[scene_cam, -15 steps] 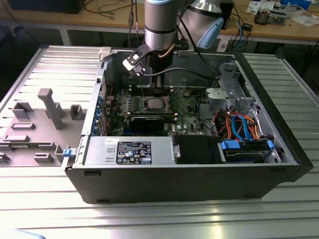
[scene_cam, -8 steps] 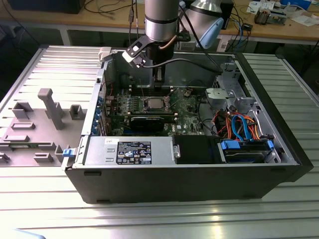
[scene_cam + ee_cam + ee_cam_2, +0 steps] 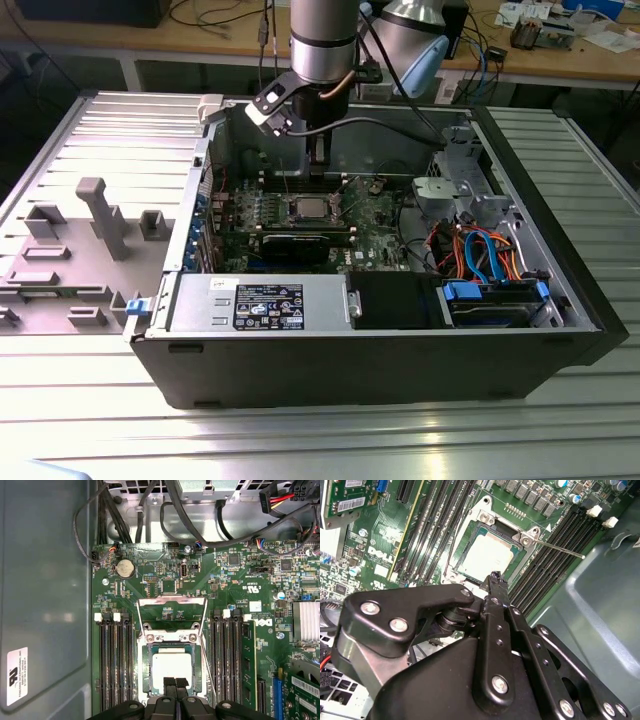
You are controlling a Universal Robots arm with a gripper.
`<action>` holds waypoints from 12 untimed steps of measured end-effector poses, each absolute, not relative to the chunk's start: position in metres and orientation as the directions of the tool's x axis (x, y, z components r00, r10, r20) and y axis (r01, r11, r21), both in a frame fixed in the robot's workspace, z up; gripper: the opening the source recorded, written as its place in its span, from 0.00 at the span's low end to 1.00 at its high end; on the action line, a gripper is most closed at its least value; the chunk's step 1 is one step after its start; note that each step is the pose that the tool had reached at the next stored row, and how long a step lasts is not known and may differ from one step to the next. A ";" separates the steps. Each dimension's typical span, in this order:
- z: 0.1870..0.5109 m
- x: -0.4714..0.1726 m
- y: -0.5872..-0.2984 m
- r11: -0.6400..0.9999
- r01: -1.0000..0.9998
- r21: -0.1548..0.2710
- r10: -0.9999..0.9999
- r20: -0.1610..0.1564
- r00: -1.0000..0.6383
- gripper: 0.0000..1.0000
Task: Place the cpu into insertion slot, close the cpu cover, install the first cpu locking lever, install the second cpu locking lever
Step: 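Close the cpu cover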
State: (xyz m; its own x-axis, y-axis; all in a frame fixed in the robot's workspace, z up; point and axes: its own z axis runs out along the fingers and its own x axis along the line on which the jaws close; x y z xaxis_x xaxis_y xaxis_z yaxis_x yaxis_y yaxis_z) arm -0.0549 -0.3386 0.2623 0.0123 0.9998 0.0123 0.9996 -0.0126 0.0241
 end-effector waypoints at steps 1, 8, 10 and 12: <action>0.263 -0.055 -0.339 -0.013 1.000 0.024 1.000 0.013 0.012 0.11; 0.269 -0.055 -0.339 -0.013 1.000 0.024 1.000 0.013 0.012 0.11; 0.272 -0.055 -0.339 -0.013 1.000 0.024 1.000 0.013 0.012 0.11; 0.274 -0.055 -0.339 -0.013 1.000 0.024 1.000 0.013 0.012 0.11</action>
